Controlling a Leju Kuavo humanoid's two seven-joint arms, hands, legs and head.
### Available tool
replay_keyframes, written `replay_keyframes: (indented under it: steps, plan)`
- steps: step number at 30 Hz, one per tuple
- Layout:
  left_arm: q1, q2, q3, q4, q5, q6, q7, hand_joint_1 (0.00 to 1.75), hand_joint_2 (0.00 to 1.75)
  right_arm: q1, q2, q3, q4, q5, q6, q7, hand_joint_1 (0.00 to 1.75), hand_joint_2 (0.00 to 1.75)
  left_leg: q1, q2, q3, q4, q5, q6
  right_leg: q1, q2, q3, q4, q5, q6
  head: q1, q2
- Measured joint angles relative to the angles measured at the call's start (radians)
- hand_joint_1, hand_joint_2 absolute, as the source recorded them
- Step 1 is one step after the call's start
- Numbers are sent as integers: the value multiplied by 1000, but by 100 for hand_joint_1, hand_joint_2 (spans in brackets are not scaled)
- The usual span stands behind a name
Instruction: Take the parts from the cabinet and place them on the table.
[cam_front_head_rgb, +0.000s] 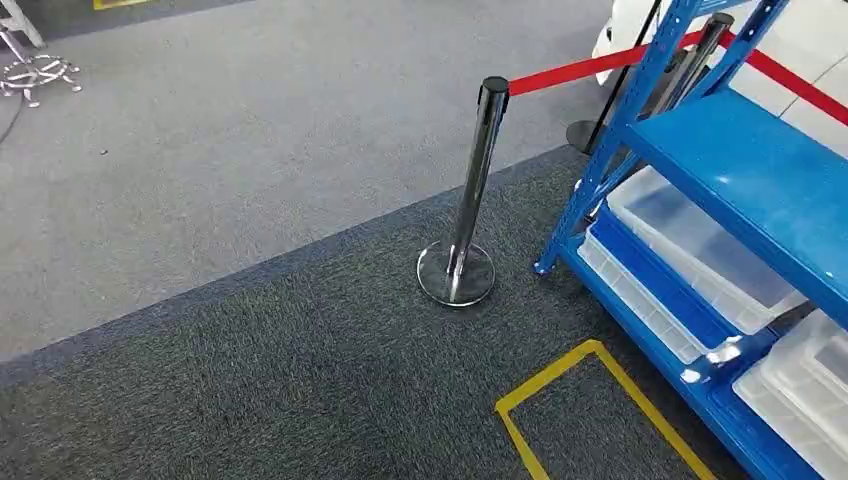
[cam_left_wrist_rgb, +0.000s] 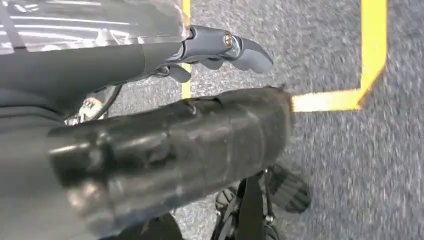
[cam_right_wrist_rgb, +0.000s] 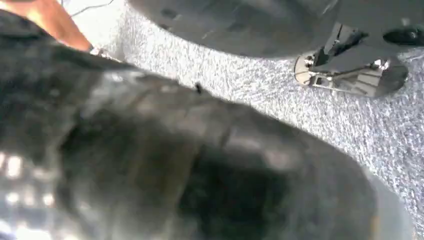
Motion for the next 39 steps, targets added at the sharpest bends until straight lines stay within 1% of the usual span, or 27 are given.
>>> replay_keyframes:
  steps: [2, 3, 5, 6, 7, 8, 12, 13, 14, 15, 17, 18, 20, 21, 22, 23, 27, 28, 29, 30, 32, 33, 34, 36, 37, 38, 39]
  plan:
    - [3, 0, -1, 0, 0, 0, -1, 0, 0, 0, 0, -1, 0, 0, 0, 0, 0, 0, -2, 22, -2, 0, -2, 2, -3, -7, -72, 143, -54, 5, 0, 0]
    - [3, 0, -2, 0, 0, 0, -2, 0, 0, 1, 0, -2, 0, 0, 0, 0, 0, 0, -3, 32, -1, 0, -3, 3, -4, -8, -84, 165, -49, 6, 0, 0]
    - [3, 0, -3, 0, 0, 0, -3, 0, 0, 3, 0, -2, 0, -1, 0, 0, 0, 0, -3, 50, 3, 0, -5, 1, -4, -16, -35, 63, 25, 2, 0, 0]
    - [2, 0, -4, 0, 0, 0, -3, 0, 0, 3, 0, -2, 0, -1, 0, 2, 0, 0, -3, 60, 8, 0, -8, -1, -2, -34, 15, -35, 72, -5, 0, 0]
    - [2, -1, -4, 0, 0, -1, -5, 0, 0, 1, 0, -2, 0, -1, 0, 2, 0, 0, -4, 67, 12, 0, -10, -4, 4, -70, 60, -118, 103, -16, 0, 0]
    - [3, -1, -5, 0, 0, -2, -6, 0, 0, -3, -1, -2, 0, -1, 0, 2, 0, 0, -9, 77, 14, 1, -14, -10, 19, -101, 67, -143, 87, -25, 0, 0]
    - [-5, -2, -6, 0, 0, -4, -6, 0, 0, -1, -1, -3, 0, 0, -1, 3, 0, 0, -11, 116, 30, -8, -18, -34, 20, -52, 64, -158, 98, -44, 0, 0]
    - [-4, -1, -6, 0, 0, -4, -6, 0, 0, 0, 0, -3, 0, 0, -2, 4, 0, 0, -4, 87, 27, 5, -28, -40, 7, -43, 74, -167, 108, -49, 0, 0]
    - [-4, -1, -6, 0, 0, -5, -7, 0, 0, 0, 0, -3, 0, 1, -1, 5, 0, 0, -5, 41, 10, 43, -58, -41, 4, -32, 74, -170, 110, -55, 0, 0]
    - [-2, -1, -6, 0, 1, -6, -7, 0, 0, -3, 0, -3, 0, 1, -1, 5, 0, 0, -4, 16, -24, 113, -99, -42, 4, -23, 72, -170, 111, -60, -1, 0]
    - [1, 0, -6, 0, 2, -6, -5, 0, 0, -3, 1, -3, 0, 0, 3, 5, 0, 0, -4, 2, -96, 261, -162, -46, 5, 2, 70, -168, 110, -62, -1, 0]
    - [3, -1, -6, 0, 2, -6, -5, 0, 0, -2, 1, -4, 0, -1, 6, 5, 0, 0, -4, 2, -114, 295, -161, -47, 5, 17, 70, -166, 110, -62, -1, 0]
    - [5, 0, -6, 0, 2, -6, -5, 0, 0, 0, 1, -6, 0, -1, 10, 5, 0, 0, -3, 0, -87, 224, -95, -47, 4, 45, 70, -159, 108, -60, -1, 0]
    - [4, 0, -6, 0, 2, -6, -5, 0, 0, 0, 1, -6, 0, -1, 11, 5, 0, 0, -2, -7, -44, 130, -41, -45, 4, 60, 70, -152, 104, -55, -1, 0]
    - [4, 1, -6, 0, 2, -6, -5, 0, 0, -1, 1, -7, 0, -1, 12, 5, 0, 0, 1, -36, -4, 40, 1, -43, 3, 72, 69, -145, 99, -51, -1, 0]
    - [6, 2, -6, 0, 2, -6, -5, 0, 0, -1, 3, -7, 0, -1, 12, 5, 0, 0, 2, -85, 6, 14, -22, -42, 6, 79, 63, -138, 95, -44, -1, 0]
    - [-2, 1, -6, 0, 2, -6, -5, 0, 0, 1, 3, -11, 0, -2, 11, 5, 0, 0, -3, -48, 10, 3, -11, -24, 2, 109, 52, -141, 100, -18, -1, 0]
    - [-1, -1, -6, 0, 2, -6, -5, 0, 0, 2, 2, -13, 0, -2, 10, 5, 0, 0, 3, -31, 15, -7, -4, -14, 0, 84, 54, -130, 92, -16, -1, 0]
    - [-1, -1, -6, 0, 2, -6, -6, 0, 0, 1, 2, -13, 0, -2, 11, 5, 0, 0, 3, -23, 17, -11, -4, -10, 4, 29, 40, -101, 70, -10, 5, 0]
    - [2, -1, -6, 0, 2, -6, -6, 0, 0, 0, 2, -13, 0, -2, 11, 5, 0, 0, 1, -10, 17, -11, -5, -5, 2, 5, 9, -41, 35, -5, 4, 0]
    - [5, -1, -6, 0, 3, -7, -6, 0, 0, -2, 2, -15, 0, -2, 11, 5, 0, 0, -1, 17, 16, -11, -8, -2, -2, -8, -70, 111, -30, 4, 4, 0]
    - [5, -1, -6, 0, 3, -7, -6, 0, 0, -2, 2, -16, 0, -3, 11, 5, 0, 0, -1, 30, 16, -10, -10, -3, -5, -9, -96, 158, -38, 7, 5, 0]
    - [5, -1, -6, 0, 3, -7, -6, 0, 0, 0, 2, -17, 0, -3, 11, 5, 0, 0, -1, 43, 19, -10, -13, -3, -6, -12, -98, 156, -20, 8, 4, 0]
    - [4, -1, -6, 0, 3, -7, -6, 0, 0, 2, 2, -18, 0, -5, 11, 6, 0, 0, -1, 64, 28, -10, -19, -8, -6, -23, -33, 24, 63, 4, 5, 0]
    - [4, -1, -6, 0, 3, -7, -6, 0, 0, 2, 1, -18, 0, -5, 11, 7, 0, 0, -1, 74, 34, -10, -23, -11, -3, -46, 16, -70, 106, -3, 4, 0]
    - [5, -2, -6, 0, 3, -8, -6, 0, 0, -1, 1, -18, 0, -5, 11, 8, 0, 0, -2, 83, 39, -11, -27, -16, 7, -105, 47, -138, 109, -14, 5, 0]
    - [4, -2, -6, 0, 4, -8, -6, 0, 0, -4, 1, -18, 0, -5, 11, 8, 0, 0, -8, 92, 40, -9, -32, -25, 17, -103, 48, -142, 107, -25, 4, 0]
